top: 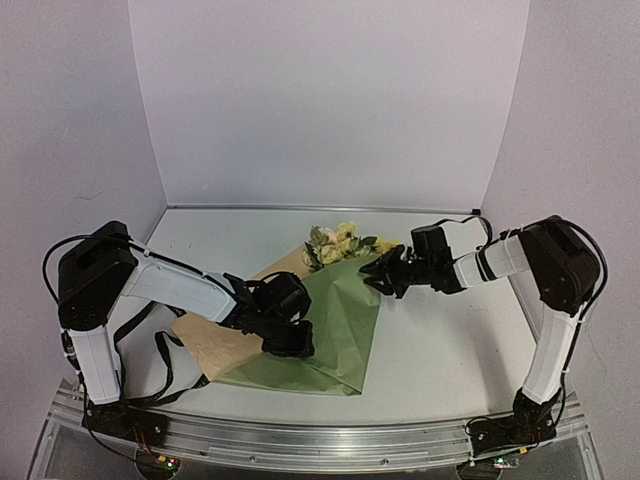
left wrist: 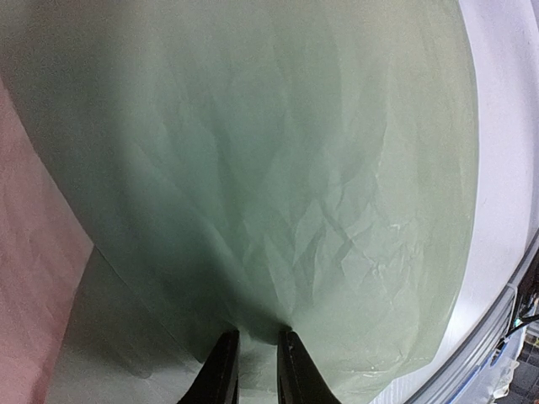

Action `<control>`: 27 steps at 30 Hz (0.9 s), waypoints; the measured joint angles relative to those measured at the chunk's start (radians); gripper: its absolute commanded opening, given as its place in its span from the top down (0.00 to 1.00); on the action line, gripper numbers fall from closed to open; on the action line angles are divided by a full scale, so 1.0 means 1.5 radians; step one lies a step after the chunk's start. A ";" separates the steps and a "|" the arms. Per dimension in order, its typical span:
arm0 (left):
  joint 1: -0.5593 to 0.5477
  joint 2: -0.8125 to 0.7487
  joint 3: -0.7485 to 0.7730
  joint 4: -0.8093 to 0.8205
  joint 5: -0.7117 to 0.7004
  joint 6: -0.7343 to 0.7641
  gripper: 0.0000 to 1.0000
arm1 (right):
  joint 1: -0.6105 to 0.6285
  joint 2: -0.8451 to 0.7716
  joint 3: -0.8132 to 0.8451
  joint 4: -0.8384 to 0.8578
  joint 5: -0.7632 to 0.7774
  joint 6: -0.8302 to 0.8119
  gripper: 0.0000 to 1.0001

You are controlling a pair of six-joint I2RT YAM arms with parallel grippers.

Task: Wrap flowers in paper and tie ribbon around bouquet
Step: Press the fold line on the 2/3-folded wrapping paper.

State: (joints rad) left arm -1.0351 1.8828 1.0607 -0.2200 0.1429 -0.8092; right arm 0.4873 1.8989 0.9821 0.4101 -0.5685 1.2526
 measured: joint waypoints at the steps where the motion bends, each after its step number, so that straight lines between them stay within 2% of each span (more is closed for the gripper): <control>1: 0.000 0.000 0.000 0.000 0.000 0.000 0.82 | -0.004 0.011 0.000 -0.003 0.000 -0.001 0.67; 6: 0.000 0.001 0.003 -0.006 -0.001 0.001 0.82 | -0.042 0.057 0.000 -0.018 -0.004 -0.005 0.67; 14: 0.001 0.001 0.005 -0.010 -0.004 0.001 0.82 | -0.086 0.069 0.000 -0.020 -0.016 -0.003 0.66; 21: 0.001 0.001 0.005 -0.010 -0.004 0.001 0.82 | -0.080 0.038 0.006 -0.025 -0.022 0.003 0.65; 27: 0.001 0.003 0.010 -0.017 -0.003 0.001 0.82 | -0.066 0.029 0.055 -0.026 -0.034 0.008 0.64</control>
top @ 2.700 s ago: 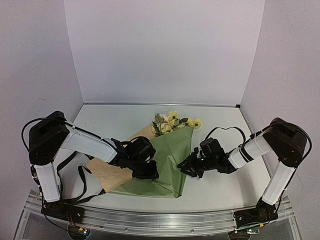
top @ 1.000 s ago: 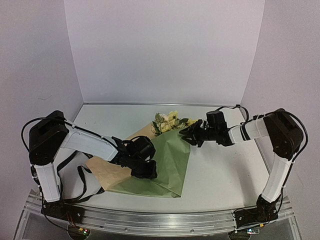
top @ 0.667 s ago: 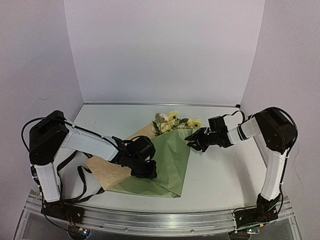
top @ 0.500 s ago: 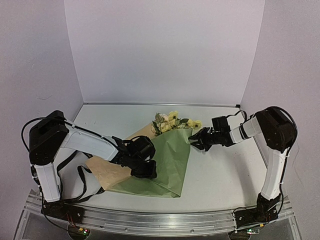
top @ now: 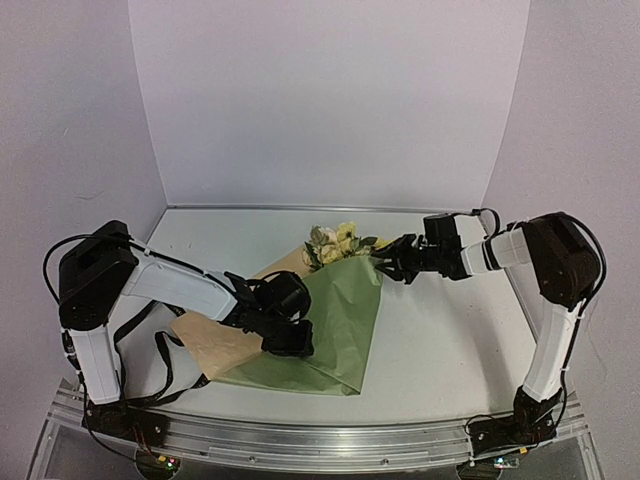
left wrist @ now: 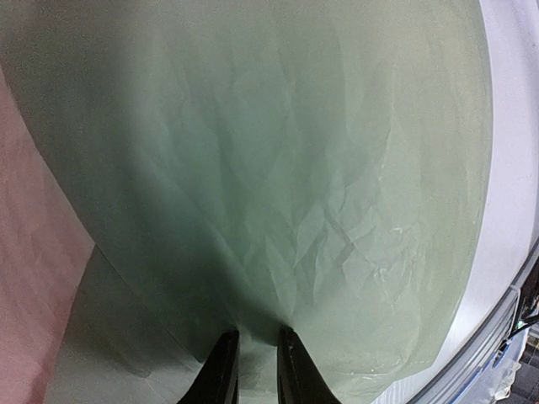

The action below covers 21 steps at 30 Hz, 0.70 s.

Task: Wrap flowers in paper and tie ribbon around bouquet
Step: Press the fold line on the 2/3-folded wrapping paper.

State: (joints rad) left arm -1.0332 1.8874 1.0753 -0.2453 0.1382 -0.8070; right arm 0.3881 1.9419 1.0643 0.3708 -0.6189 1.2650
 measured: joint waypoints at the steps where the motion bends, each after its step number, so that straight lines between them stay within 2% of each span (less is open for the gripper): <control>1: 0.000 0.000 0.001 -0.001 0.000 0.000 0.82 | 0.002 0.003 0.010 -0.001 -0.002 0.002 0.64; 7: 0.001 0.003 0.007 -0.010 0.000 0.003 0.82 | 0.010 0.053 0.061 0.009 -0.004 0.011 0.64; 14: 0.002 0.003 0.007 -0.011 0.000 0.003 0.82 | -0.015 0.118 0.061 0.003 0.000 0.012 0.65; 21: 0.004 0.003 0.007 -0.012 0.001 0.003 0.82 | -0.052 0.126 0.050 -0.002 0.004 0.007 0.64</control>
State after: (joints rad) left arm -1.0267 1.8919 1.0863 -0.2626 0.1396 -0.8021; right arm 0.3095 2.1305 1.1398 0.3684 -0.6132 1.2760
